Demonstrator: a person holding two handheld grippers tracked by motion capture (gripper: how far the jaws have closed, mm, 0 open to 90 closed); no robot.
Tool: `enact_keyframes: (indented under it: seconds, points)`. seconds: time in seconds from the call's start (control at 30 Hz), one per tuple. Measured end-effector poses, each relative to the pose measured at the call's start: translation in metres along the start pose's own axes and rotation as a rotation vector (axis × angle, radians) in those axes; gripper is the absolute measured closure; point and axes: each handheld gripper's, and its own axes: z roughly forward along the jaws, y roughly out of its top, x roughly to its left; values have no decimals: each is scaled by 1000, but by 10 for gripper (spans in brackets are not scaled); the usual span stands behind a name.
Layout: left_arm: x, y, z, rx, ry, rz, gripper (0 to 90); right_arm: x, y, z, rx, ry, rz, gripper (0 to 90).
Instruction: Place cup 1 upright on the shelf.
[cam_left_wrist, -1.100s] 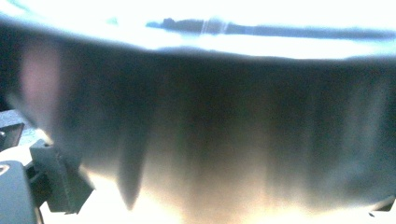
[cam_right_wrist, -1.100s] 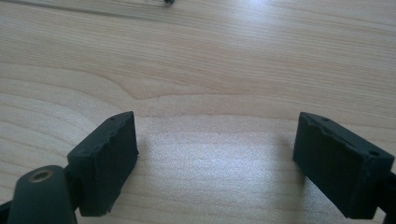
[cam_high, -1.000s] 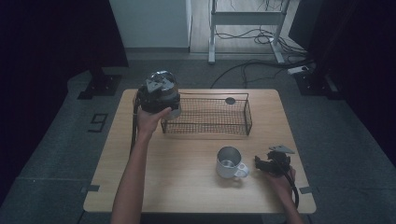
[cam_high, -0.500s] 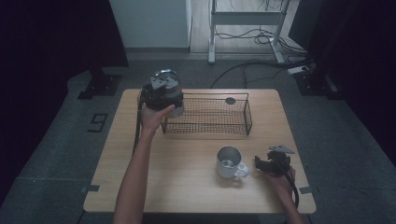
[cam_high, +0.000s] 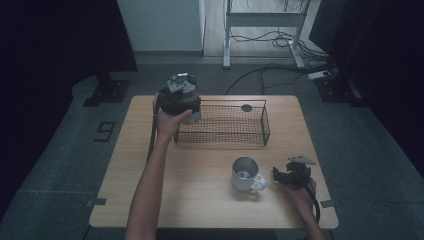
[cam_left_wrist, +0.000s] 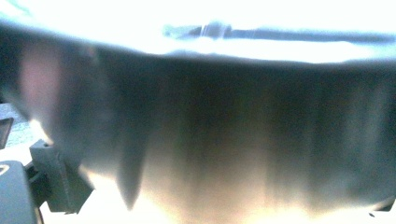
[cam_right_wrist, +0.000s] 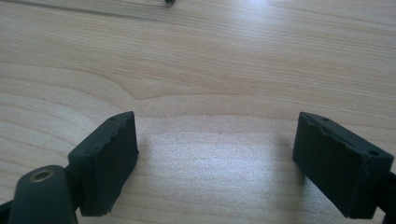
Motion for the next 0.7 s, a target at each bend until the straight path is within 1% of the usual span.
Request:
enact_keyframes:
  seconds: [0.1,0.2,0.3,0.57,0.7]
  points:
    - [-4,2,6,7,-2,9,42,0,0,0,0,2,-1,135]
    - [-5,1,8,10,-1,10,42,0,0,0,0,2,-2,135]
    - [-8,1,11,16,4,21,42,0,0,0,0,3,-2,135]
    - [-7,0,19,25,2,7,42,0,0,0,0,3,-2,135]
    - [-10,-2,24,36,3,9,41,0,0,0,0,3,-2,135]
